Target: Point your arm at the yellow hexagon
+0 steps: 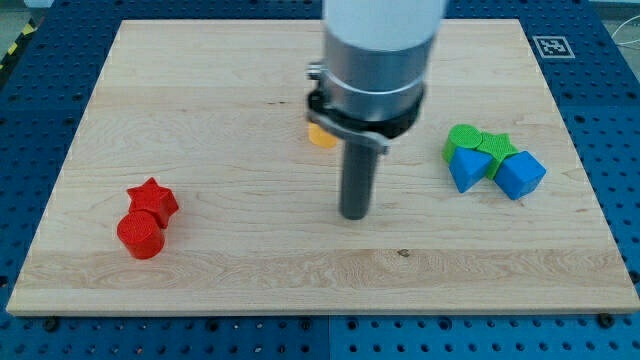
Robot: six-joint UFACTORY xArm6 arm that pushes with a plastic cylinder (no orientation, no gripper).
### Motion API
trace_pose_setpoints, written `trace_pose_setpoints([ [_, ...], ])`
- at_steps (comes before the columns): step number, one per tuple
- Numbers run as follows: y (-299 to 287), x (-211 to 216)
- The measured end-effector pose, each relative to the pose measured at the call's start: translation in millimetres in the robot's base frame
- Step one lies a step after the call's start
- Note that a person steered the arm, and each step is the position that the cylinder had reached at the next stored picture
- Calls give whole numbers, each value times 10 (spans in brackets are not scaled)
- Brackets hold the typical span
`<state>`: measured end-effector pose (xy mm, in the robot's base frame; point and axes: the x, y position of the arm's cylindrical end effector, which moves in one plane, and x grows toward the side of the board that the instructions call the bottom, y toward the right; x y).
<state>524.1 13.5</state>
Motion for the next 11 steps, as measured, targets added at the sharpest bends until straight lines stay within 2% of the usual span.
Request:
trace_pose_setpoints([
  [1,-567,-32],
  [2,-1045,-289],
  [3,-1113,-509],
  [6,308,-766],
  [7,868,-1075],
  [8,1087,-1620],
  [9,831,-1859],
  [11,91,-1774],
])
